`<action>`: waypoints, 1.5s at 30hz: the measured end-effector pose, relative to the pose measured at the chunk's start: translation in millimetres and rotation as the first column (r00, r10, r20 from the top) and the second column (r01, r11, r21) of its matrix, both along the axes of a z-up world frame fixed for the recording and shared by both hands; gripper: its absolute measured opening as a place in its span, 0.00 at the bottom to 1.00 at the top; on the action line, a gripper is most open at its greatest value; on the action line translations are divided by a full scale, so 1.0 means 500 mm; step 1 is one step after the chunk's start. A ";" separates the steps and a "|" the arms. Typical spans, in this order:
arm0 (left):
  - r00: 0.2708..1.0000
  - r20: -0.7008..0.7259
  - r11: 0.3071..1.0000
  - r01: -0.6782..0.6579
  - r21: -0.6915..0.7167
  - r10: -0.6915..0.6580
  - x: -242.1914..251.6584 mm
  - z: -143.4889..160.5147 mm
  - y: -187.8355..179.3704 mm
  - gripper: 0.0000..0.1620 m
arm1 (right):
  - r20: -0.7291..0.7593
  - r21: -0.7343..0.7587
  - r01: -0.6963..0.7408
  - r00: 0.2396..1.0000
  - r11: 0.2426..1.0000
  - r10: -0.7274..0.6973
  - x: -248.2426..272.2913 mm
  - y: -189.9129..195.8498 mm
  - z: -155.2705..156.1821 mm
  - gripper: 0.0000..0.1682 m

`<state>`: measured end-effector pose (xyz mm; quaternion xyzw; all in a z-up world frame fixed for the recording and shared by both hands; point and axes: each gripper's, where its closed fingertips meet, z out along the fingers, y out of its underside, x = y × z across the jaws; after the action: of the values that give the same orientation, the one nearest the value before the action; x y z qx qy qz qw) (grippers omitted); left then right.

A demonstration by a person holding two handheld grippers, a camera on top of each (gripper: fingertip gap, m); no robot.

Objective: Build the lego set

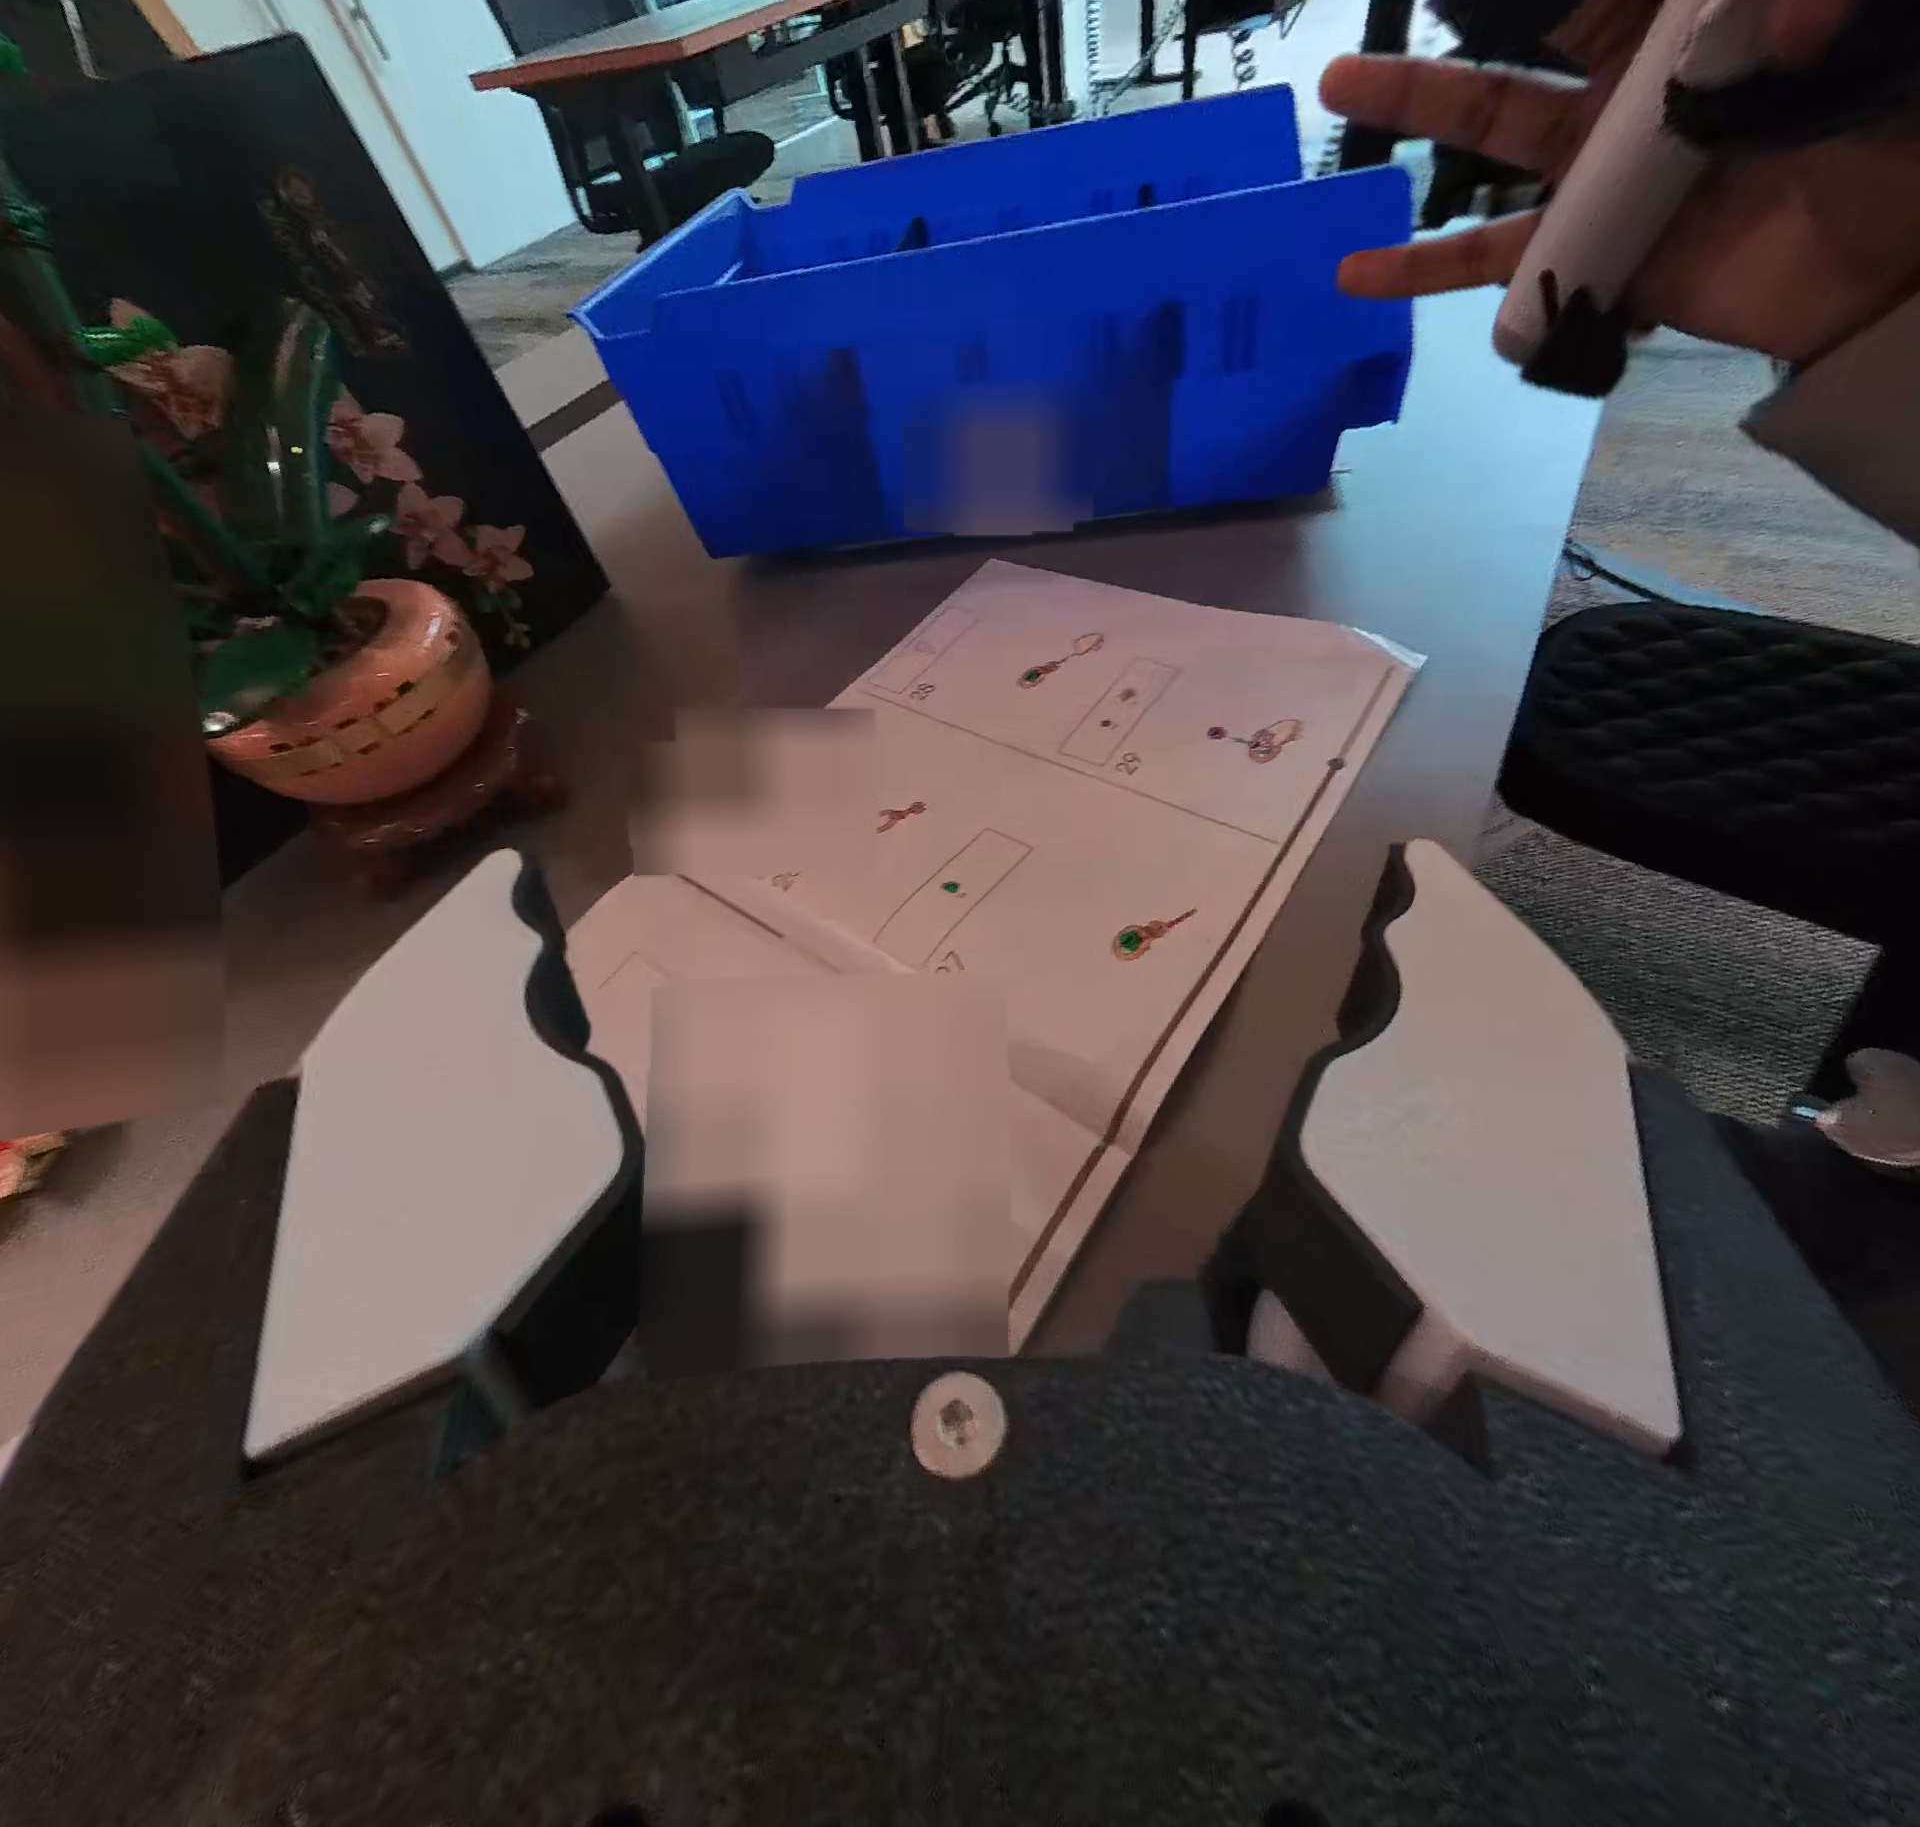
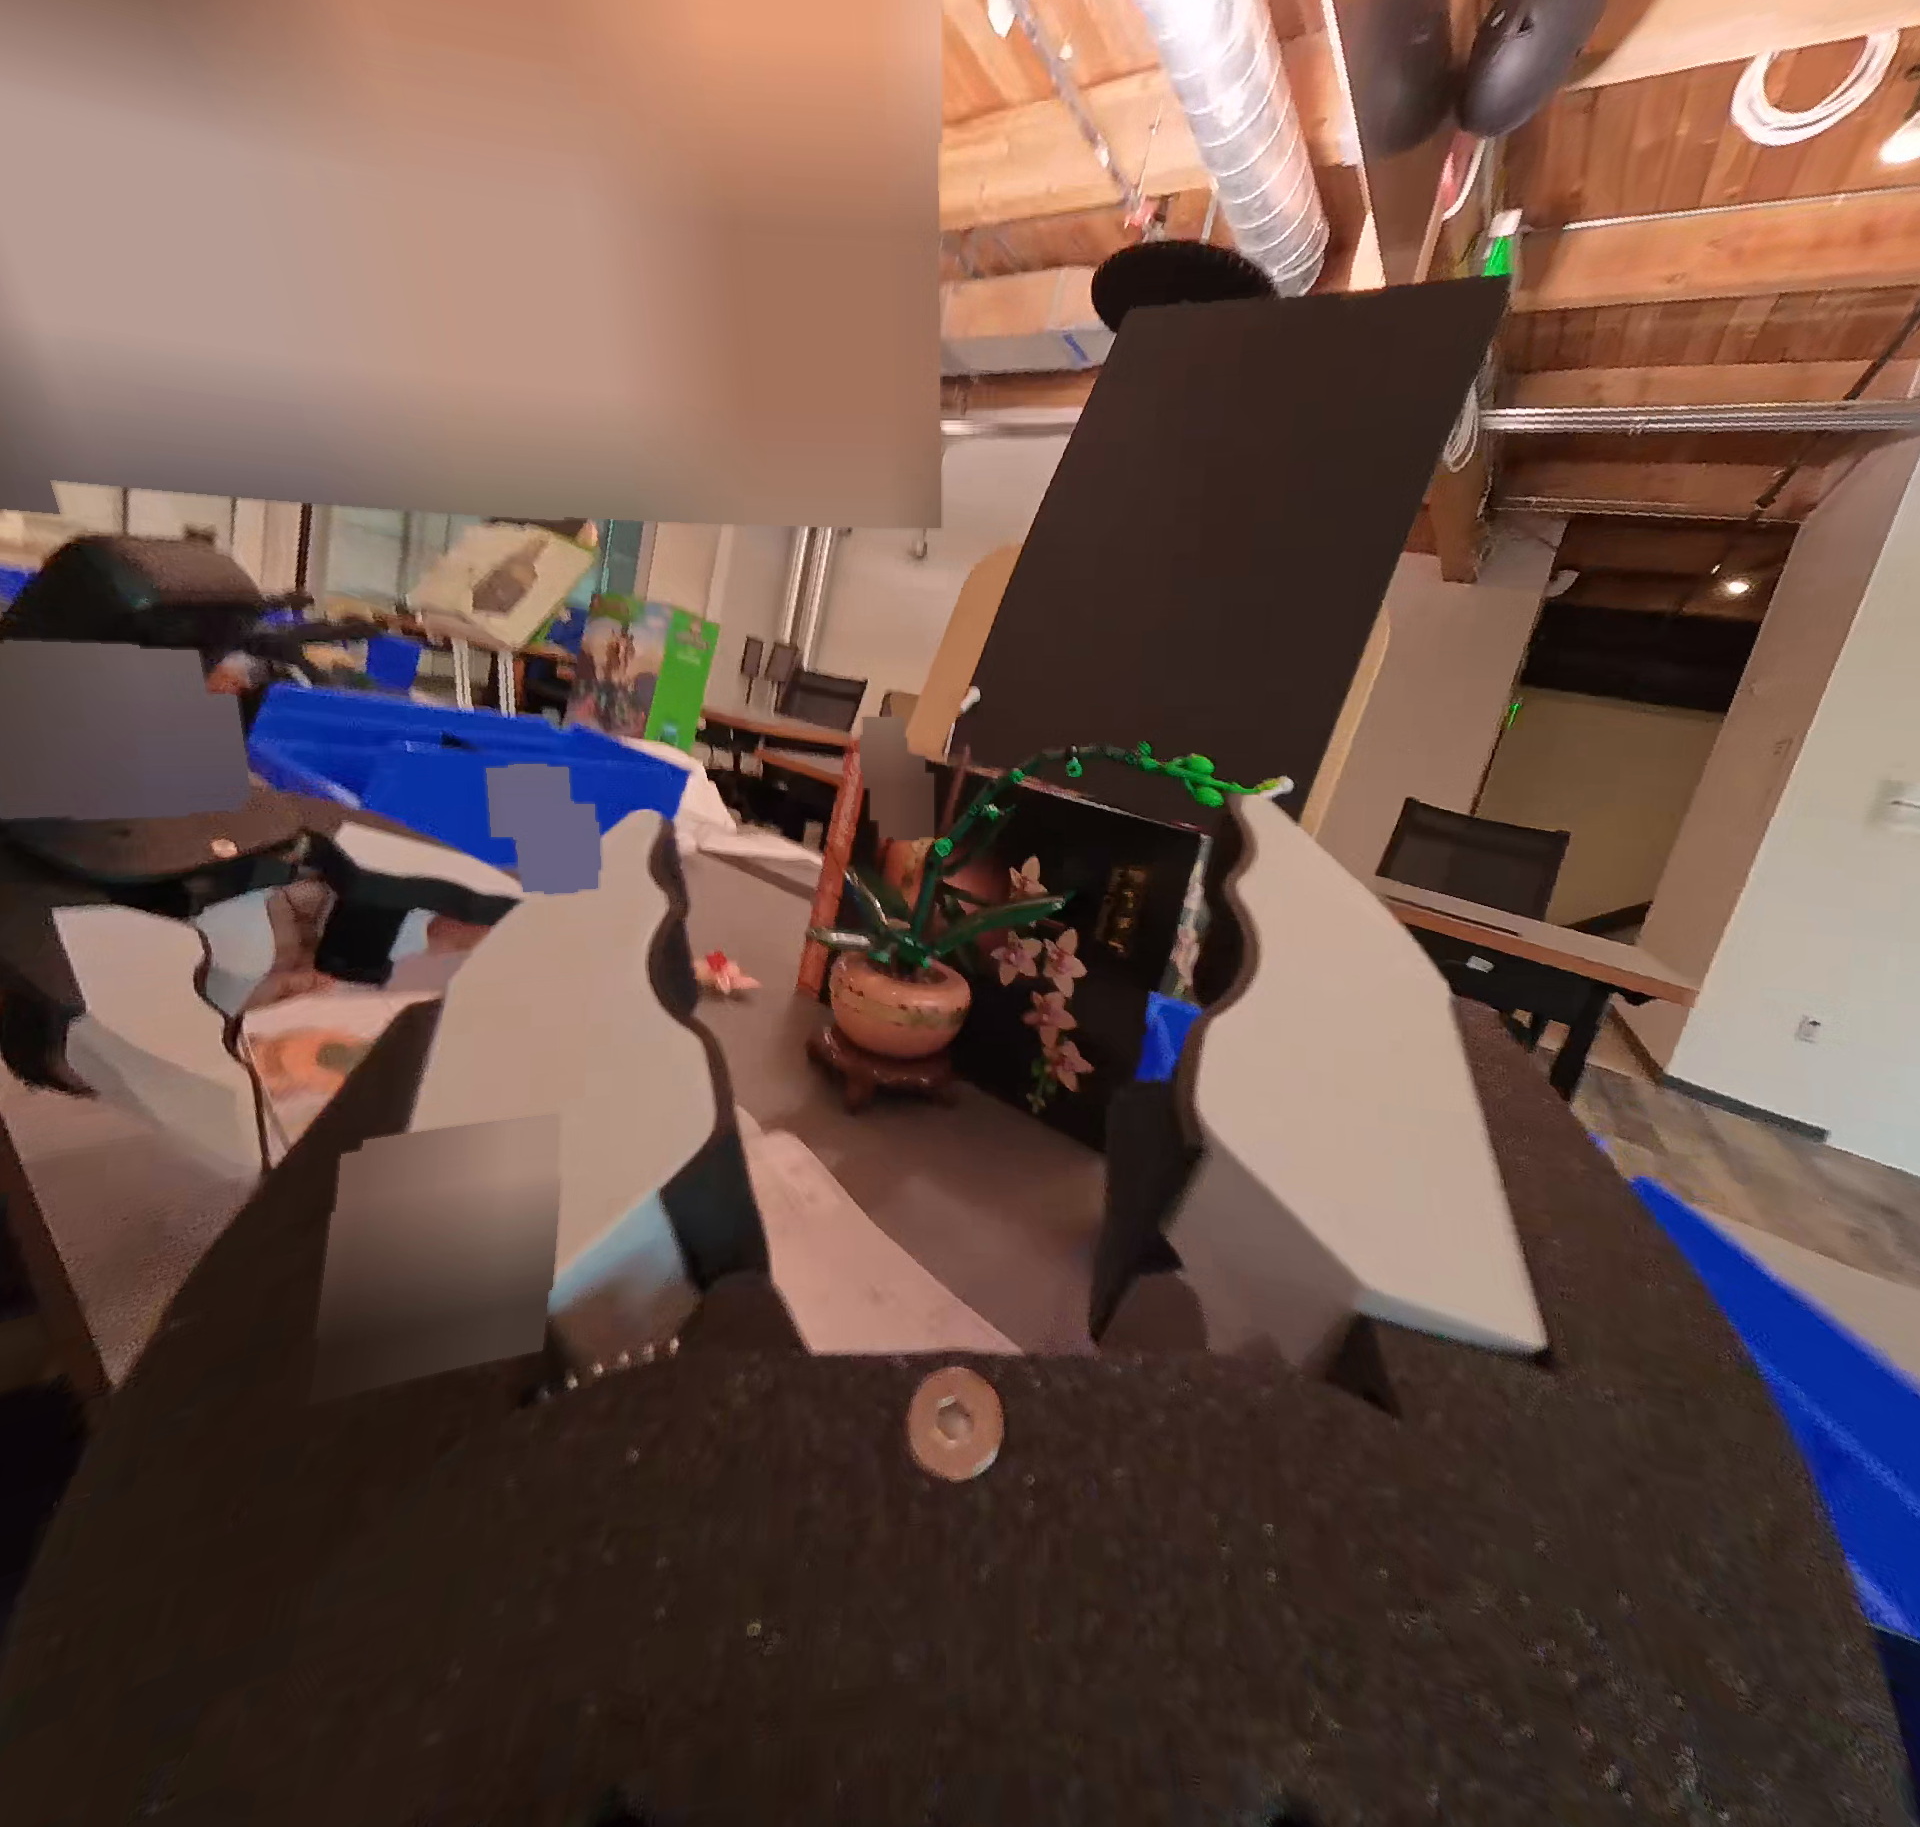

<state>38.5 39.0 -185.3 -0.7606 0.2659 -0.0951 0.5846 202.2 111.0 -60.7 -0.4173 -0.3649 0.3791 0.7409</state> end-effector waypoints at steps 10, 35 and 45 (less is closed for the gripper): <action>1.000 0.014 0.996 0.010 0.091 -0.012 0.029 -0.012 0.013 0.00 | 0.179 -0.201 0.137 0.979 0.970 -0.101 0.173 0.095 0.019 0.12; 0.985 -0.153 0.997 -0.067 0.049 0.074 0.018 -0.052 0.050 0.26 | 0.892 -0.408 0.515 0.046 0.754 0.450 0.220 0.340 -0.382 0.14; 0.991 -0.129 0.998 -0.024 0.061 0.032 0.025 -0.046 0.040 0.28 | 0.860 -0.470 0.518 0.086 0.714 0.503 0.218 0.330 -0.389 0.05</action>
<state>51.0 59.1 -208.1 -0.7510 0.2955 -0.0291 0.5897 311.3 276.1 -255.3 -0.8023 -0.5861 0.0912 0.0665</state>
